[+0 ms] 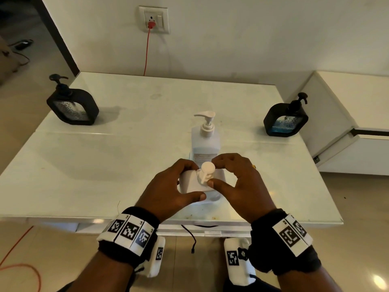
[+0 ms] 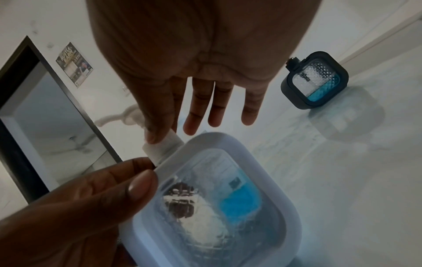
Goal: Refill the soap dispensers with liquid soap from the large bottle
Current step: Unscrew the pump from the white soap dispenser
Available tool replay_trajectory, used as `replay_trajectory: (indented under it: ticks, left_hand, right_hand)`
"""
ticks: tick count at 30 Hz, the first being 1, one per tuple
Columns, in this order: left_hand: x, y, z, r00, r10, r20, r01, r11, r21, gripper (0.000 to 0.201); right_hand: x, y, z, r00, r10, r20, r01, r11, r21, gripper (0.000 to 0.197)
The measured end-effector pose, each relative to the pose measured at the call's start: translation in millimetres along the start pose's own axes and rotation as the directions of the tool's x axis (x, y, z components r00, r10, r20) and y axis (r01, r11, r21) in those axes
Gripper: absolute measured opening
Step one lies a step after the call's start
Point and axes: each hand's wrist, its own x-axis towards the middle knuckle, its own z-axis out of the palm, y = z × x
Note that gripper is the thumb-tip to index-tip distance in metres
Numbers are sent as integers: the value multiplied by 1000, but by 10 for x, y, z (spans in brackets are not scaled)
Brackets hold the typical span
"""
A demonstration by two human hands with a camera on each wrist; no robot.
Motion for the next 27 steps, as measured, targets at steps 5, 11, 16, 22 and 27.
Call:
replay_trajectory:
  ticks: [5, 11, 16, 22, 27]
  left_hand:
    - [1, -14, 8, 1000, 5, -8, -5, 1000, 6, 57]
    - [9, -18, 22, 1000, 12, -11, -11, 1000, 7, 57]
    - [10, 1, 5, 1000, 3, -12, -3, 1000, 2, 57]
    - [-4, 47, -6, 1000, -1, -17, 0, 1000, -16, 61]
    - [-15, 51, -5, 1000, -6, -14, 6, 1000, -14, 63]
  right_hand:
    - [-31, -36, -19, 999, 37, 34, -37, 999, 18, 44]
    - [-5, -44, 38, 998, 58, 0, -58, 997, -46, 37]
    - [-20, 4, -1, 997, 59, 42, -60, 998, 17, 43]
    - [-16, -24, 54, 991, 124, -56, -122, 992, 38, 43]
    - [-14, 16, 35, 992, 125, -24, -123, 990, 66, 43]
